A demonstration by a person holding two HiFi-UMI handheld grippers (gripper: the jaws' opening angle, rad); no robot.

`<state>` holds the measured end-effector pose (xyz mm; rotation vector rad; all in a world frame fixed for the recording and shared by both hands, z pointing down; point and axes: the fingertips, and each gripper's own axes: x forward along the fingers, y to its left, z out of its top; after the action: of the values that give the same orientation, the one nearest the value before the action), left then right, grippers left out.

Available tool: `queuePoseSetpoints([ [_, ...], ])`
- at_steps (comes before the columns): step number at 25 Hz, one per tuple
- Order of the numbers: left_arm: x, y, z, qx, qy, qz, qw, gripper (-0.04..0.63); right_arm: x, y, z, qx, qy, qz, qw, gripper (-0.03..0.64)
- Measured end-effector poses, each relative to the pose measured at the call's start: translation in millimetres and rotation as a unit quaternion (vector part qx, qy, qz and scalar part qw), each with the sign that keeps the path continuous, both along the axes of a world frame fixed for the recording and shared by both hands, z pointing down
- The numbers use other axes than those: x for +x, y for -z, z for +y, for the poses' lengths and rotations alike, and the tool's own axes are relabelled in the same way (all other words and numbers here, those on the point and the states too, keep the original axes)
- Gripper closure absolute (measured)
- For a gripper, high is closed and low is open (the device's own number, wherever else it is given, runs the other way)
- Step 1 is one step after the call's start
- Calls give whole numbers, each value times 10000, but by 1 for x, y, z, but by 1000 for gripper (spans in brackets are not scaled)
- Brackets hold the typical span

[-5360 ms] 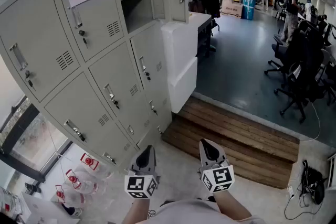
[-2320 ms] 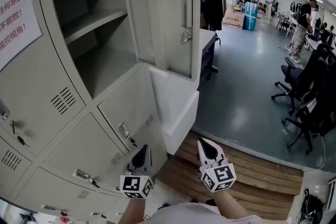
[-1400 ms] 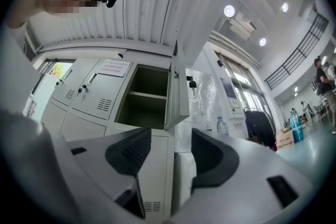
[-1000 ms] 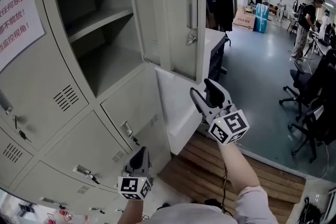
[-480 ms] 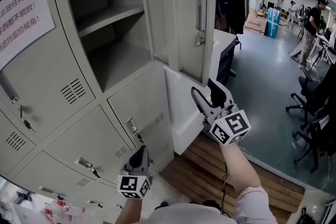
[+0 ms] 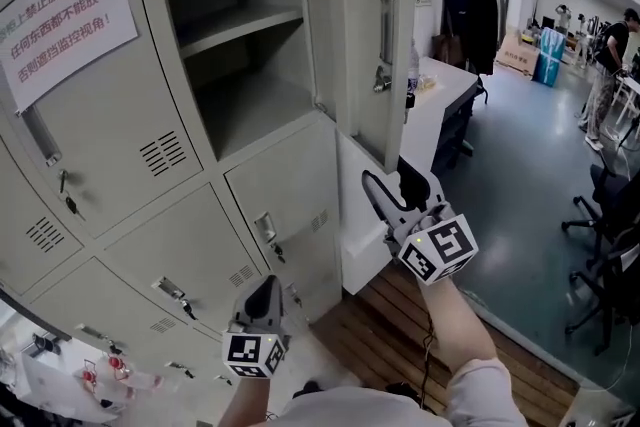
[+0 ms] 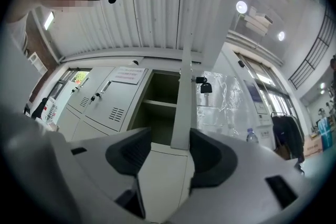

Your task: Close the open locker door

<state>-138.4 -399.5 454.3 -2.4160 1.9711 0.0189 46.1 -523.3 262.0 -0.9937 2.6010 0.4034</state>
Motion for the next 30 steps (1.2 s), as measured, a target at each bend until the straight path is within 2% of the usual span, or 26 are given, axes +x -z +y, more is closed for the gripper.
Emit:
queuePoseSetpoints([
  [17,-31,2,59,64,1119,-34,9937,586,-68,6,34,189,1134,144,9933,407],
  [24,-59,9,71,157,1327,-88,9910,586,-103,4,40,202,1336,132,9907,407],
  [30,-91,16,71,218,1327,-155,9908,586,-135,5,42,184,1330,135,9908,407],
])
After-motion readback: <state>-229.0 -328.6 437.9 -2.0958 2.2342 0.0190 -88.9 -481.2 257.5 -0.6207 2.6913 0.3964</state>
